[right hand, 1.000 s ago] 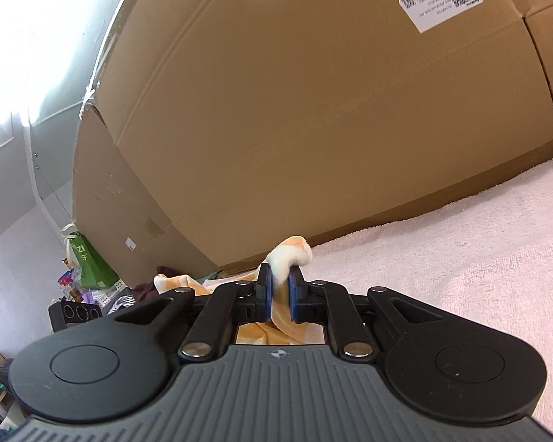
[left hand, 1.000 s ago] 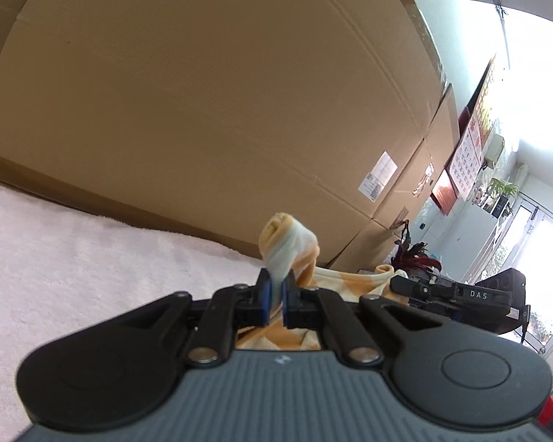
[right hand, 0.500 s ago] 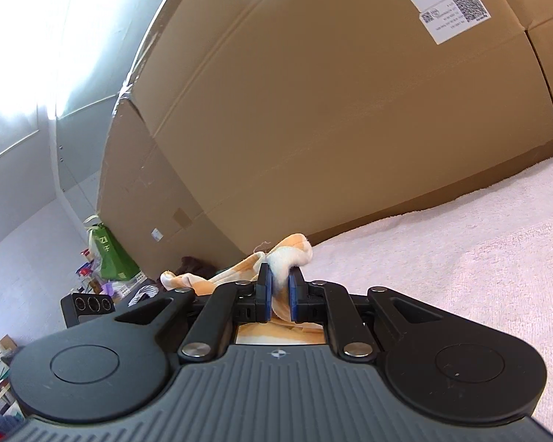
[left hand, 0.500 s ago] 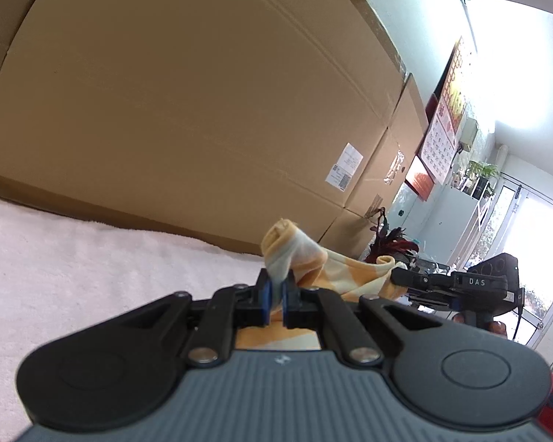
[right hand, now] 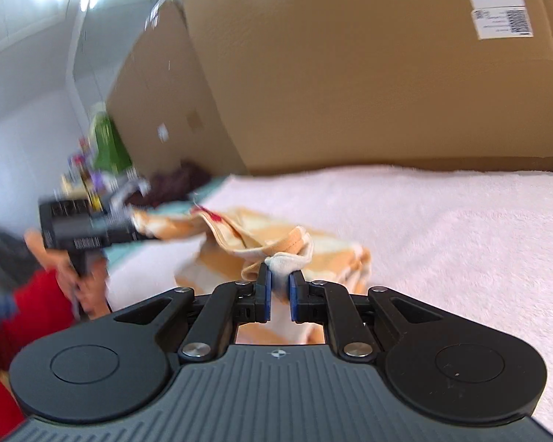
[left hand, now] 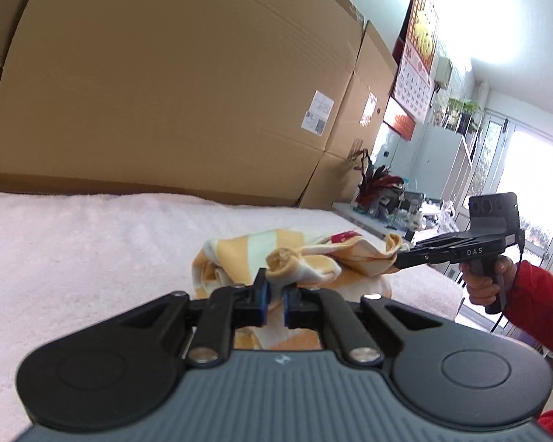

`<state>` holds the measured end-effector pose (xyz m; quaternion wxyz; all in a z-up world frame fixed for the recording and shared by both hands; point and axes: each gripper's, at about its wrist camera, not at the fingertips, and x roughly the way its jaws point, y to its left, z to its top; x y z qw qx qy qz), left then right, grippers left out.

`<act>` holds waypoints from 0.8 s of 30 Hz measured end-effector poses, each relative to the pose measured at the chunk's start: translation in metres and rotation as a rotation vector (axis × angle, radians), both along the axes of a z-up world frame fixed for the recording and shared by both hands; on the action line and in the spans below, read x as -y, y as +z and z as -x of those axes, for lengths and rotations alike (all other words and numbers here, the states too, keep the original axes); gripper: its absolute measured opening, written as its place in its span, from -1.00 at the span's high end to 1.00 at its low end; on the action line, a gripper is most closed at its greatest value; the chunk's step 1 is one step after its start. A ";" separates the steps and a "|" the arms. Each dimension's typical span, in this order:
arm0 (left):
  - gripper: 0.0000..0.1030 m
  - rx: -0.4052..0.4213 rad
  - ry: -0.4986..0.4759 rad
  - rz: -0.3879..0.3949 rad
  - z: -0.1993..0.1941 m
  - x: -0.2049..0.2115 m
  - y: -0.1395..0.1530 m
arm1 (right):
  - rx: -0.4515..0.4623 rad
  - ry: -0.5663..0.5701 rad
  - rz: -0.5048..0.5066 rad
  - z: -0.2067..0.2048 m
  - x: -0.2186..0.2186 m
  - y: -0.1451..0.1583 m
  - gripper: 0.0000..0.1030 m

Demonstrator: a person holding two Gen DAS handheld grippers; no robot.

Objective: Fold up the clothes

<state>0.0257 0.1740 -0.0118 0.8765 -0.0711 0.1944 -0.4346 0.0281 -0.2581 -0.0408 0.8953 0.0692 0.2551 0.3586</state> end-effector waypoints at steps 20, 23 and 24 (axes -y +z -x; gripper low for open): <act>0.95 0.046 -0.020 -0.214 0.007 0.020 -0.016 | 0.287 0.039 0.219 0.048 -0.038 0.039 0.16; 0.95 0.050 -0.012 -0.215 0.011 0.019 -0.014 | 0.254 0.008 0.125 0.031 -0.058 0.036 0.13; 0.94 0.052 -0.008 -0.214 0.013 0.018 -0.013 | 0.266 0.004 0.150 0.027 -0.070 0.029 0.13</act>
